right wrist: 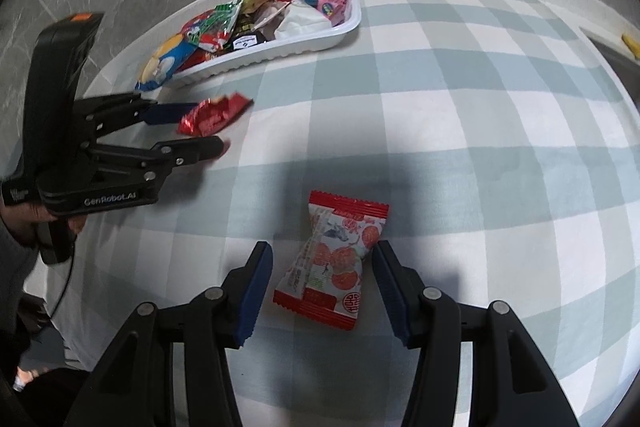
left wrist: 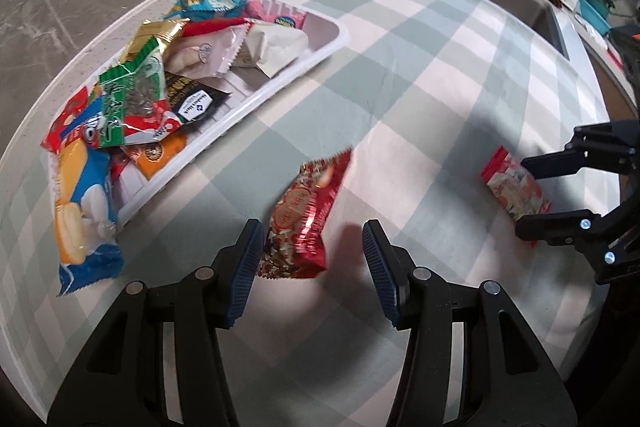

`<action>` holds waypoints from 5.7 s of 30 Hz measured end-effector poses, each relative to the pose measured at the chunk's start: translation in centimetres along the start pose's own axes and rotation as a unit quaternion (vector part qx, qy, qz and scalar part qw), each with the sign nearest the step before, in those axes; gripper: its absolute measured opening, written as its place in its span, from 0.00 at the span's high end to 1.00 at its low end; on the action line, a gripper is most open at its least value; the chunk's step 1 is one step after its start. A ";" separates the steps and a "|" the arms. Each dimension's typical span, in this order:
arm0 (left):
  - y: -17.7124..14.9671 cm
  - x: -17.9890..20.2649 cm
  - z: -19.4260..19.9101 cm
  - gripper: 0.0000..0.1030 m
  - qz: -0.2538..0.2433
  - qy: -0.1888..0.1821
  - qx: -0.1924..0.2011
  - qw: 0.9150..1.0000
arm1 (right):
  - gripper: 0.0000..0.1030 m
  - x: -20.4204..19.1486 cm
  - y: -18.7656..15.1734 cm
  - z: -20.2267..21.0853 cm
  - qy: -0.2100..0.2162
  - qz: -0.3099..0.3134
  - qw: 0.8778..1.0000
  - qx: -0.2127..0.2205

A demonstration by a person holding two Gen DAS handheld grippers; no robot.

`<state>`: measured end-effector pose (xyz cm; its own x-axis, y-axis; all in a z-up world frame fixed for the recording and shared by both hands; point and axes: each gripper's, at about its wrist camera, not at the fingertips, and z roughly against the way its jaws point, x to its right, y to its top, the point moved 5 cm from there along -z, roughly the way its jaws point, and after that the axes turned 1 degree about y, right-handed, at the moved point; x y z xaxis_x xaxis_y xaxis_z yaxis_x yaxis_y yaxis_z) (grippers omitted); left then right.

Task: Organize snacks

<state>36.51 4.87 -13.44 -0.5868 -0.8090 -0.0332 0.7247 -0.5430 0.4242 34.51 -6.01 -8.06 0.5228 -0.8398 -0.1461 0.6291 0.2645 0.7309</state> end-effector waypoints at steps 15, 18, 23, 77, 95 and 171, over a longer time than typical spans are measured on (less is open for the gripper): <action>0.9 -0.4 0.0 0.52 -0.009 -0.015 0.002 1.000 | 0.47 -0.3 -0.3 0.1 -0.025 0.022 0.999 -0.001; 0.7 -0.5 -0.2 0.52 -0.008 -0.018 -0.001 1.000 | 0.47 -0.3 -0.4 0.1 -0.027 0.023 0.999 -0.002; 0.6 -0.1 -0.7 0.52 -0.016 -0.024 -0.011 1.000 | 0.47 -0.5 -0.5 0.1 -0.039 0.036 0.999 -0.004; 0.0 -1.3 4.8 0.72 0.087 -0.094 0.068 0.989 | 0.48 0.4 0.4 1.0 0.058 -0.032 0.998 -0.007; 0.0 -1.3 4.6 0.72 0.094 -0.092 0.071 0.989 | 0.68 -2.3 -0.1 -0.6 -0.034 0.075 0.997 -0.013; 9.1 -15.5 6.2 0.72 0.160 0.003 0.118 0.980 | 0.68 -4.7 24.5 -4.0 0.115 0.034 0.991 0.060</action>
<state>49.95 13.89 -3.44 -0.3413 -0.9308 0.1308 0.7669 -0.1953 0.6113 49.76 6.34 7.85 0.6879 -0.6880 -0.2311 0.5215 0.2471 0.8167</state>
